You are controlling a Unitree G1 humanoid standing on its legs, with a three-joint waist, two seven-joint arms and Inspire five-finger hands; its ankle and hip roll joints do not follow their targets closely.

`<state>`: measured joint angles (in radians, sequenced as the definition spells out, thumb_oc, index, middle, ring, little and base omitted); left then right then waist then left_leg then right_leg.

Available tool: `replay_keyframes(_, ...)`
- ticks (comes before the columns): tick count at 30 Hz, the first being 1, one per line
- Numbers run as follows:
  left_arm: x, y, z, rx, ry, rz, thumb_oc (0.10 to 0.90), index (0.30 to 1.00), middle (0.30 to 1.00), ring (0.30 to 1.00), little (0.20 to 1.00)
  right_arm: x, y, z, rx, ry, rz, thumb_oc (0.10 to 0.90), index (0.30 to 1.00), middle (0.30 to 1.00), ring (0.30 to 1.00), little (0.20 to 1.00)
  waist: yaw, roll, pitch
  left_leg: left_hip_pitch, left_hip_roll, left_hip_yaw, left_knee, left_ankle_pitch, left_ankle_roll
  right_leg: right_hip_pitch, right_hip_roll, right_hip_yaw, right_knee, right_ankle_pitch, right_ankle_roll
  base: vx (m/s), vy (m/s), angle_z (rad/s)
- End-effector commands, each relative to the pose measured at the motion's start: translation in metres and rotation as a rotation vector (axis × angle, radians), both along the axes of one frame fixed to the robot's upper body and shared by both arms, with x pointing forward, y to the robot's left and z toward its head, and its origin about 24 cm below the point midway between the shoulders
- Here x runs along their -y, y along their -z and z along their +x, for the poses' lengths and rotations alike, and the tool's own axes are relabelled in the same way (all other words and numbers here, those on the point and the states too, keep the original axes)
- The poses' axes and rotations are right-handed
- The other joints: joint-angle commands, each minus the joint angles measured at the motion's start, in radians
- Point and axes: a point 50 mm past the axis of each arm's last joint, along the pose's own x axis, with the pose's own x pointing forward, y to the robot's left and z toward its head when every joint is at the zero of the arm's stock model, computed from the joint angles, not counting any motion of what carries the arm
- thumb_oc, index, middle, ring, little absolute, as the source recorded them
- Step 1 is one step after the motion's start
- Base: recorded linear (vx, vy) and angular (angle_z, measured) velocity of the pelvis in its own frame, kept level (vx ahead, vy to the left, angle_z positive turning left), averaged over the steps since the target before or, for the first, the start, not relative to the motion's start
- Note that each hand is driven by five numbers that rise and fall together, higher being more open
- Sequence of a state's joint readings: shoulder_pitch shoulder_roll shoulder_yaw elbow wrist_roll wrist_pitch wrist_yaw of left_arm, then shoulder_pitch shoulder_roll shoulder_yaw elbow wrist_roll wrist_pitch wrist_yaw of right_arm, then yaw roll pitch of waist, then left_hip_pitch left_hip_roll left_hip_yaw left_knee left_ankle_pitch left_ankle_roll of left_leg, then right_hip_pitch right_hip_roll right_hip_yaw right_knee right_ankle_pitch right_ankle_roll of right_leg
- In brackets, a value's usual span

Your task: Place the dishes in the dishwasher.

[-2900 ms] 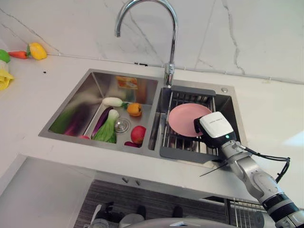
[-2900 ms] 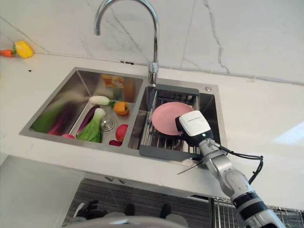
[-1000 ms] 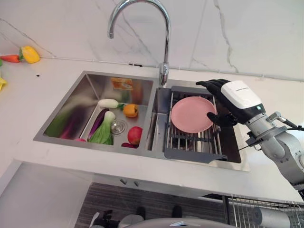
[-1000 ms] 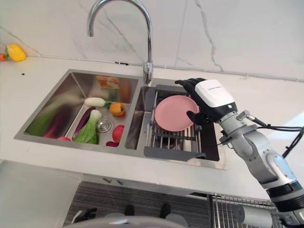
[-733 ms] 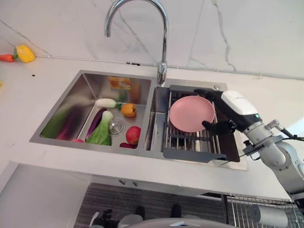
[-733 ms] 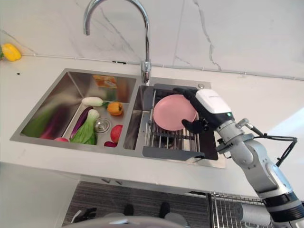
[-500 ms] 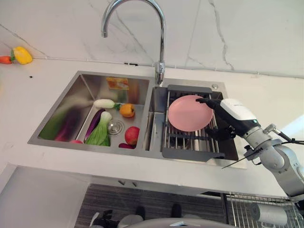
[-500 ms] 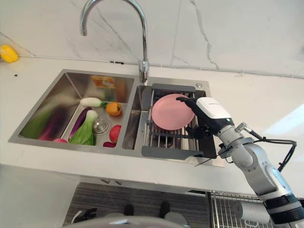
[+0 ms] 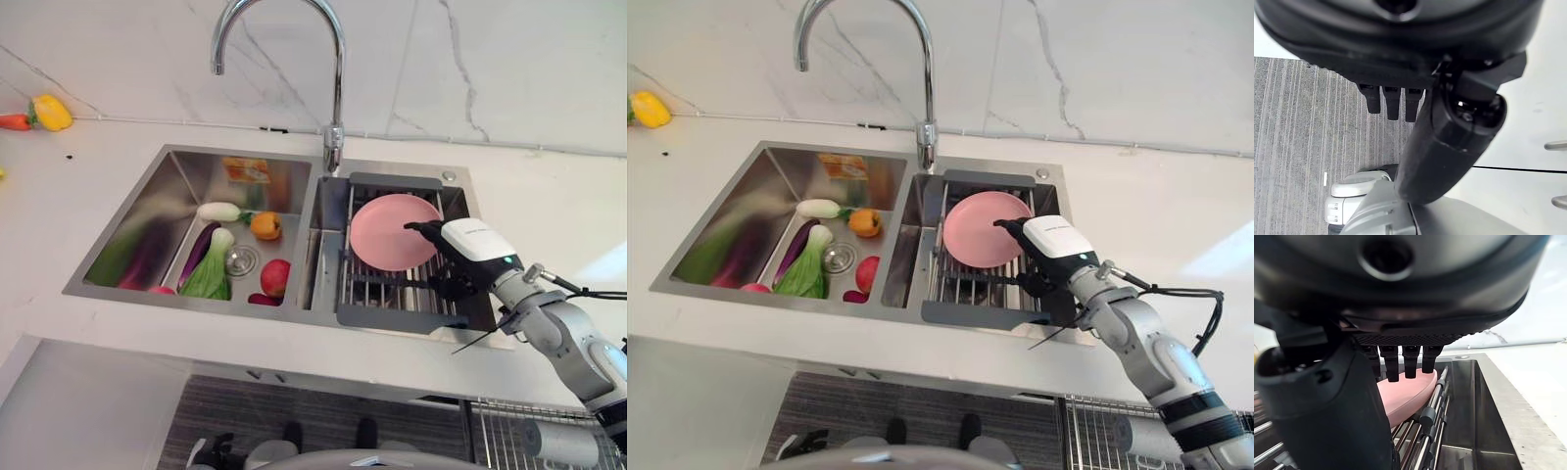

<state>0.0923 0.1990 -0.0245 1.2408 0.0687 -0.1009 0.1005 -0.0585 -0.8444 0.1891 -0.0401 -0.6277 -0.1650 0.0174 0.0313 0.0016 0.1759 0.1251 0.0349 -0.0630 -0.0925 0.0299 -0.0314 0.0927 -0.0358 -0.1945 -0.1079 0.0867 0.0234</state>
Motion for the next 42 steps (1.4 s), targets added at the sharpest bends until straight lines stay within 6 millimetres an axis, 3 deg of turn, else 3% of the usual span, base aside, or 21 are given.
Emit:
replay_keyframes(1,0.001,0.001,0.003,-0.021,0.064,0.012,0.8,0.9,0.9,0.9,0.9,-0.017,-0.043,0.016,0.278,-0.055,0.04,0.8,0.9,0.9,0.9,0.9,0.027,-0.032,-0.046,-0.019,0.06,0.012,0.005,-0.05,-0.066,0.079,-0.104,-0.027,0.021,-0.153,0.083,0.0,0.0,0.0)
replay_keyframes(3,0.001,0.001,0.004,-0.021,0.064,0.013,0.8,0.9,0.9,0.9,0.9,-0.016,-0.043,0.018,0.301,-0.049,0.028,0.728,0.792,0.792,0.792,0.792,0.029,-0.032,-0.046,-0.02,0.059,0.012,0.005,-0.05,-0.066,0.079,-0.104,-0.028,0.021,-0.153,0.083,0.0,0.0,0.0)
replay_keyframes(4,0.002,0.001,0.005,-0.015,0.068,0.018,0.8,0.9,0.9,0.9,0.9,-0.018,-0.046,0.019,0.346,-0.05,0.011,0.521,0.481,0.481,0.481,0.481,0.032,-0.032,-0.044,-0.021,0.059,0.011,0.005,-0.05,-0.066,0.08,-0.104,-0.029,0.021,-0.154,0.083,0.0,0.0,0.0)
replay_keyframes(6,0.002,0.001,0.005,-0.014,0.073,0.025,0.8,0.9,0.9,0.9,0.9,-0.019,-0.047,0.02,0.381,-0.049,-0.016,0.4,0.3,0.3,0.3,0.3,0.035,-0.032,-0.045,-0.02,0.059,0.009,0.005,-0.05,-0.066,0.081,-0.104,-0.03,0.021,-0.154,0.083,0.0,0.0,0.0)
replay_keyframes(20,0.005,0.001,0.007,-0.008,0.076,0.041,0.8,0.9,0.9,0.9,0.9,-0.021,-0.054,0.02,0.53,-0.035,-0.07,0.4,0.3,0.3,0.3,0.3,0.04,-0.036,-0.047,-0.021,0.06,0.001,0.005,-0.049,-0.066,0.083,-0.102,-0.035,0.021,-0.155,0.082,0.0,0.0,0.0)
replay_keyframes(25,0.004,0.0,0.009,0.0,0.074,0.047,0.8,0.9,0.9,0.9,0.9,-0.019,-0.08,0.008,0.667,-0.036,-0.029,0.4,0.3,0.3,0.3,0.3,0.031,-0.039,-0.048,-0.022,0.062,-0.003,0.005,-0.048,-0.067,0.081,-0.097,-0.033,0.021,-0.157,0.08,0.0,-0.002,0.03)
replay_keyframes(26,0.004,0.001,0.009,-0.004,0.074,0.05,0.8,0.9,0.9,0.9,0.9,-0.018,-0.094,0.001,0.743,-0.039,0.009,0.4,0.3,0.3,0.3,0.3,0.023,-0.039,-0.049,-0.023,0.062,-0.002,0.005,-0.048,-0.065,0.079,-0.095,-0.027,0.021,-0.158,0.08,0.0,0.002,0.07)
replay_keyframes(31,0.005,0.001,0.009,0.0,0.078,0.054,0.8,0.9,0.9,0.9,0.9,-0.017,-0.119,-0.023,0.914,-0.04,0.125,0.4,0.3,0.3,0.3,0.3,0.006,-0.04,-0.051,-0.018,0.06,0.008,0.005,-0.054,-0.055,0.067,-0.095,-0.006,0.021,-0.152,0.083,0.0,0.011,-0.02)
replay_keyframes(33,0.006,0.001,0.009,-0.002,0.084,0.059,0.8,0.9,0.9,0.9,0.9,-0.016,-0.129,-0.038,1.004,-0.045,0.221,0.4,0.3,0.3,0.3,0.3,-0.013,-0.038,-0.049,-0.016,0.057,0.022,0.005,-0.057,-0.047,0.053,-0.098,0.016,0.021,-0.144,0.087,-0.02,0.041,-0.17)
replay_keyframes(39,0.006,0.0,0.016,0.01,0.139,0.07,0.8,0.9,0.9,0.9,0.9,-0.004,-0.145,-0.066,1.131,-0.007,0.284,0.4,0.3,0.3,0.3,0.3,-0.057,-0.036,-0.046,-0.018,0.04,0.067,0.005,-0.072,-0.024,0.01,-0.107,0.083,0.021,-0.121,0.103,-0.01,0.084,-0.32)
replay_keyframes(40,0.007,-0.001,0.02,0.018,0.167,0.068,0.8,0.9,0.9,0.9,0.9,0.003,-0.147,-0.075,1.164,0.022,0.291,0.4,0.3,0.3,0.3,0.3,-0.089,-0.035,-0.038,-0.028,0.028,0.093,0.005,-0.076,-0.013,-0.022,-0.112,0.115,0.021,-0.104,0.112,-0.04,0.138,-0.58)
replay_keyframes(41,0.007,-0.001,0.02,0.018,0.169,0.068,0.8,0.9,0.9,0.9,0.9,0.003,-0.147,-0.076,1.164,0.023,0.291,0.4,0.3,0.3,0.3,0.3,-0.085,-0.036,-0.041,-0.03,0.028,0.096,0.005,-0.076,-0.013,-0.025,-0.112,0.119,0.021,-0.103,0.112,-0.15,0.22,-0.59)
replay_keyframes(42,0.006,-0.004,0.03,0.047,0.195,0.073,0.8,0.9,0.9,0.9,0.9,0.01,-0.15,-0.082,1.193,0.061,0.277,0.4,0.3,0.3,0.3,0.3,-0.132,-0.038,-0.02,-0.058,0.019,0.138,0.005,-0.075,-0.002,-0.086,-0.12,0.166,0.023,-0.065,0.131,-0.19,0.203,-0.82)
